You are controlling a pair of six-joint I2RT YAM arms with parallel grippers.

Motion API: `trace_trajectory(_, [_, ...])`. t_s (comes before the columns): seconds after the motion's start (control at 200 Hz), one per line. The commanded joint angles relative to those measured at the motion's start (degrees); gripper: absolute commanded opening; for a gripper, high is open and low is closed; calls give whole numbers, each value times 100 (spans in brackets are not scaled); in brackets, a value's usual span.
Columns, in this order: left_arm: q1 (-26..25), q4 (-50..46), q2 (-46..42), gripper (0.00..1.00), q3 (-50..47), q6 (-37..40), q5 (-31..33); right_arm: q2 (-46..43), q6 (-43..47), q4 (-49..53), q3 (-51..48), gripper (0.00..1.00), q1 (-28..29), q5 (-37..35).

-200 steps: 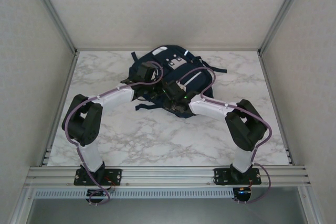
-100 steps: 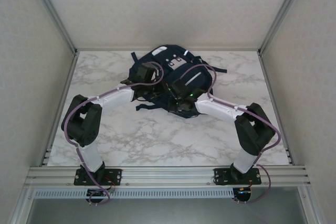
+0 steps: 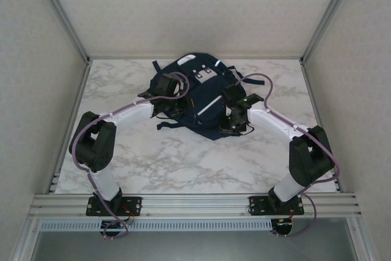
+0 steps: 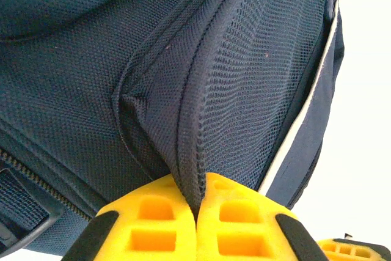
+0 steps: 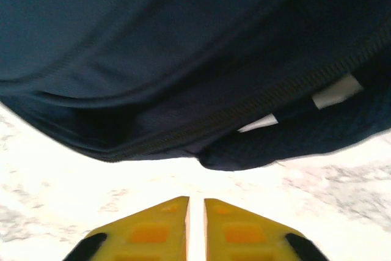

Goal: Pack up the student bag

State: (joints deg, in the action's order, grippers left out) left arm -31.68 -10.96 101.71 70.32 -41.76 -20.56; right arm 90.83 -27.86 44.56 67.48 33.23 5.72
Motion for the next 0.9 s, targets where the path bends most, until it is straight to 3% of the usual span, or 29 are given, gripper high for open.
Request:
trace_trajectory(0.0, [-62,-78,-416,0,-32,-30,-389,-197,-276,-747,210,22,246,514])
trace_trajectory(0.085, [-88,32,-470,0,-11,-307,-401,-139,-643,-1274,230,28,496,494])
trace_trajectory(0.445, [-194,312,-683,0,11,-989,-370,276,-1805,-2577,184,37,1123,-425])
trace_trajectory(0.641, [-310,410,-766,0,-36,-1192,-318,730,-2055,-2445,424,38,1209,-1040])
trace_trajectory(0.896, [-400,429,-837,0,-10,-1343,-331,1522,-2066,-1501,1049,33,1539,-2671])
